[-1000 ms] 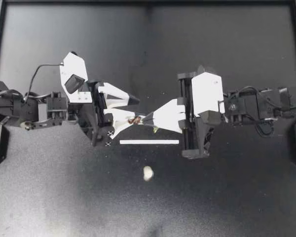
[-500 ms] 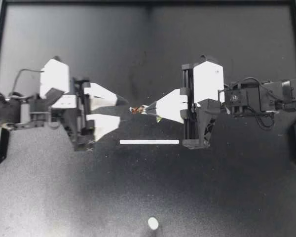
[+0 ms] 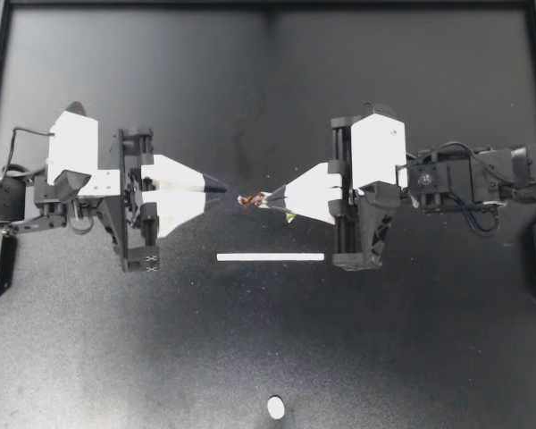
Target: Pick up the candy and unwrap it.
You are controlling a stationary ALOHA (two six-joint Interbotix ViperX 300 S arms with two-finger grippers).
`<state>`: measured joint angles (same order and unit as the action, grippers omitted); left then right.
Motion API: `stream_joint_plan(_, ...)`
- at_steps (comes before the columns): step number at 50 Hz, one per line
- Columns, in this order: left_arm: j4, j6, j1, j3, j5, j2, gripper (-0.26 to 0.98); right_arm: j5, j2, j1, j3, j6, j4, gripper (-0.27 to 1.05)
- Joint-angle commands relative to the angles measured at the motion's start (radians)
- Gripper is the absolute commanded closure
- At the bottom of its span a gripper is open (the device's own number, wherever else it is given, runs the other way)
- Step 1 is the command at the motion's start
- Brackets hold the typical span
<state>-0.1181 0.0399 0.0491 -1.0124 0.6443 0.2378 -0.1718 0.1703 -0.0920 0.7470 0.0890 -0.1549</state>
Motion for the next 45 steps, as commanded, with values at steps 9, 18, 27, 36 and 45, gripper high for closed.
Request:
stream_joint_plan(9,0.003,-0.009,-0.002,0.002,0.072,0.023,0.75,-0.066,0.052,-0.006,0.023,0.000,0.000,0.62)
stream_joint_plan(18,0.002,-0.018,-0.002,0.005,0.084,0.023,0.75,-0.120,0.072,-0.006,0.058,-0.003,0.000,0.28)
stream_joint_plan(27,0.003,-0.031,-0.002,0.003,0.100,0.028,0.75,-0.224,0.091,-0.006,0.103,-0.003,-0.002,0.25)
stream_joint_plan(36,0.003,-0.032,-0.002,0.000,0.124,0.035,0.75,-0.331,0.126,-0.008,0.156,-0.003,0.002,0.25)
stream_joint_plan(45,0.003,-0.034,-0.002,-0.002,0.144,0.040,0.75,-0.453,0.153,-0.014,0.198,0.000,0.015,0.25)
